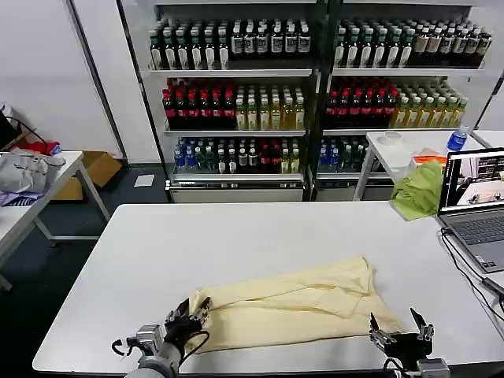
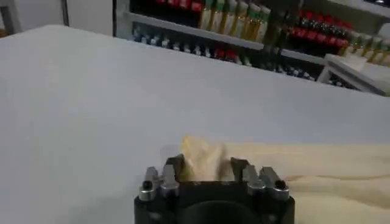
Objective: Fold and organize the clothes.
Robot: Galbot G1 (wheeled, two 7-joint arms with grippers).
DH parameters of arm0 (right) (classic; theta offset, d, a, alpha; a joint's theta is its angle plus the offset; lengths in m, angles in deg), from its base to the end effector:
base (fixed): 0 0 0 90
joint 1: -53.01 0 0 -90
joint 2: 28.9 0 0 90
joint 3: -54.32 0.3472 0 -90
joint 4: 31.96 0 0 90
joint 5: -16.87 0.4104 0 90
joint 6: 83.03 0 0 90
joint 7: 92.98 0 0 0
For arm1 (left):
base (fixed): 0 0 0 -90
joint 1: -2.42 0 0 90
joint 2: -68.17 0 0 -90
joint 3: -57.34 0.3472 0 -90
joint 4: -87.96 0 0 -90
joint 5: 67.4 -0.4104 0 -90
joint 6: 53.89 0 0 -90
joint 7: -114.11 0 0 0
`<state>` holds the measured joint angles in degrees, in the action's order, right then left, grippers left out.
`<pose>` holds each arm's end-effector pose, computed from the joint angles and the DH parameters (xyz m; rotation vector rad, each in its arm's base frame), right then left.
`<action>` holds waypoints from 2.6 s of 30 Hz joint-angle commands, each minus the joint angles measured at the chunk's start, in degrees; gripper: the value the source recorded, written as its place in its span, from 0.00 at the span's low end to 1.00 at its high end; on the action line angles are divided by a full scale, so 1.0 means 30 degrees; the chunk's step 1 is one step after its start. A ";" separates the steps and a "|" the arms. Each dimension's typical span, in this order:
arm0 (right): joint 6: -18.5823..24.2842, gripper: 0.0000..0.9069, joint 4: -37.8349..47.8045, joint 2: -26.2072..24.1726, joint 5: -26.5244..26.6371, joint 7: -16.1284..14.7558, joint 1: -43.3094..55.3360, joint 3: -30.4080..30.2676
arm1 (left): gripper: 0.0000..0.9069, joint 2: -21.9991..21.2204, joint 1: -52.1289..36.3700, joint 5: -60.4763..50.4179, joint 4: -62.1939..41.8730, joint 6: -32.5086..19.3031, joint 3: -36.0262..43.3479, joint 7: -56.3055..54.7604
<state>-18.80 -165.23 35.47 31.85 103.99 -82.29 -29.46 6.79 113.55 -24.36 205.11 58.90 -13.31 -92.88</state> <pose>0.1767 -0.0577 -0.2431 -0.1259 -2.6628 0.3460 0.2499 -0.0296 -0.3092 -0.1329 -2.5235 0.2355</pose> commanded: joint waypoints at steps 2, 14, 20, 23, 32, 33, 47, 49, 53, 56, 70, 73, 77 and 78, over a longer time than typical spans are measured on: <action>0.0068 1.00 -0.0150 0.0126 -0.0153 0.0021 -0.0225 0.0074 | 0.10 -0.0371 0.0624 -0.0031 0.0011 -0.0224 0.0286 0.0113; 0.0153 1.00 -0.0248 0.0336 -0.0128 0.0179 -0.0221 0.0108 | 0.08 0.0442 0.0397 0.1861 0.0808 -0.0736 -0.1496 0.0490; 0.0154 1.00 -0.0301 0.0269 -0.0033 0.0203 -0.0161 0.0185 | 0.07 0.1750 0.0206 0.4002 0.1037 -0.0647 -0.4332 0.0747; 0.0156 1.00 -0.0302 0.0218 0.0010 0.0202 -0.0151 0.0228 | 0.06 0.2326 0.0154 0.5287 0.0913 -0.0534 -0.5730 0.0862; 0.0200 1.00 -0.0210 0.0034 0.0147 0.0192 -0.0050 0.0233 | 0.04 0.4687 -0.0580 0.8445 -0.0929 0.0062 -0.9184 0.1398; 0.0195 1.00 -0.0207 0.0031 0.0147 0.0187 -0.0054 0.0232 | 0.04 0.4762 -0.0674 0.8817 -0.1106 0.0111 -0.9280 0.1396; 0.0183 1.00 0.0107 0.0061 0.0017 0.0220 -0.0273 0.0074 | 0.04 0.1123 -0.1603 1.7190 0.1935 0.0252 -0.6139 0.1244; 0.0187 1.00 0.0133 0.0079 -0.0026 0.0213 -0.0356 0.0064 | 0.04 0.0451 -0.2155 1.7223 0.2045 -0.0019 -0.5163 0.1259; 0.0228 1.00 0.0197 0.0096 -0.0062 0.0200 -0.0500 0.0074 | 0.04 -0.0262 -0.2879 1.7018 0.2114 -0.0310 -0.3642 0.1140; 0.0285 1.00 0.0323 0.0087 -0.0072 0.0188 -0.0498 0.0048 | 0.04 -0.0863 -0.3679 1.6442 0.1828 -0.0456 -0.2551 0.1078; 0.0286 1.00 0.0774 -0.0225 0.0197 0.0186 0.0074 -0.0020 | 0.04 -0.3314 -0.6450 1.4069 -0.1411 -0.0797 0.1376 0.0527; 0.0259 1.00 0.0937 -0.0314 0.0305 0.0203 0.0282 -0.0027 | 0.04 -0.3375 -0.6700 1.3903 -0.1531 -0.0786 0.1885 0.0523; 0.0232 1.00 0.1105 -0.0354 0.0399 0.0211 0.0502 -0.0060 | 0.04 -0.3525 -0.7213 1.3652 -0.2163 -0.0781 0.2500 0.0516; 0.0219 1.00 0.1155 -0.0354 0.0418 0.0218 0.0558 -0.0075 | 0.04 -0.3584 -0.7365 1.3592 -0.2393 -0.0775 0.2629 0.0507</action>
<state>-18.01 -162.19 34.50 32.86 104.61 -81.34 -29.67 -0.97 96.23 18.18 202.92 56.68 -12.48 -91.23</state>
